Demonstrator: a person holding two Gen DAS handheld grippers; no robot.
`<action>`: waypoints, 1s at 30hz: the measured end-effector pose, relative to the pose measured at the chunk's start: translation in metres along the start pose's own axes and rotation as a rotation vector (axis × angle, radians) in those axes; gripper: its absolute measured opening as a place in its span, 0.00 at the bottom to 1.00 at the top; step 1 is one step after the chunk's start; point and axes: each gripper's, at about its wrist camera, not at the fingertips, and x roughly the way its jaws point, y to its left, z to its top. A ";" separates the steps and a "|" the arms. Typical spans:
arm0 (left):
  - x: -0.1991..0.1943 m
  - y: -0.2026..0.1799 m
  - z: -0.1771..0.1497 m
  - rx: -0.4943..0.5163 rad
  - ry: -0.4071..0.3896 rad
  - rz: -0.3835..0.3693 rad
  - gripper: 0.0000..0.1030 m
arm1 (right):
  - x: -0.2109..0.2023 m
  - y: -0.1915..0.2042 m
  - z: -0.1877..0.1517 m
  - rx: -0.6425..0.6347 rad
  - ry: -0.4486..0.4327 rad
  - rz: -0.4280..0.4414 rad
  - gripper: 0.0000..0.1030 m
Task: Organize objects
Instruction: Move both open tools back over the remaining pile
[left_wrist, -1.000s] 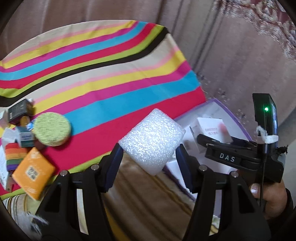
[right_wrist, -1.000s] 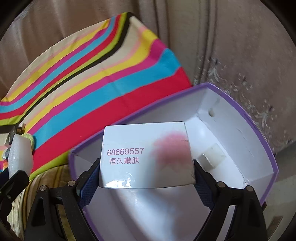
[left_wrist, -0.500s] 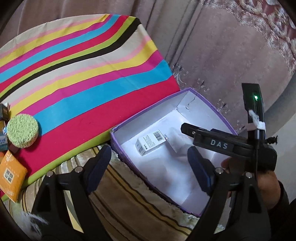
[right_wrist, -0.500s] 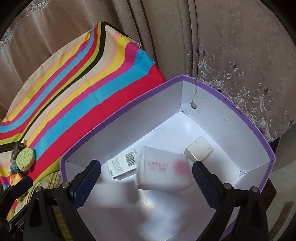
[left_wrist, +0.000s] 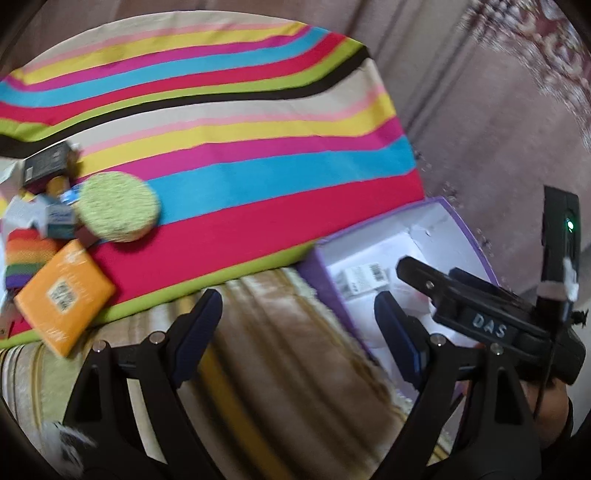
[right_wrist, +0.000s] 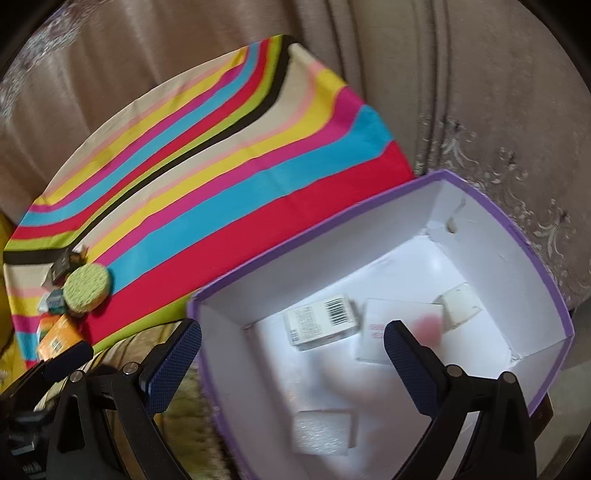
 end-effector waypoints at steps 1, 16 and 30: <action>-0.004 0.005 -0.001 -0.013 -0.008 0.008 0.84 | -0.001 0.006 0.000 -0.015 0.000 0.005 0.98; -0.069 0.098 -0.032 -0.251 -0.126 0.105 0.84 | -0.006 0.093 -0.017 -0.209 0.038 0.135 0.98; -0.106 0.186 -0.071 -0.483 -0.179 0.210 0.84 | 0.006 0.175 -0.042 -0.406 0.118 0.292 0.98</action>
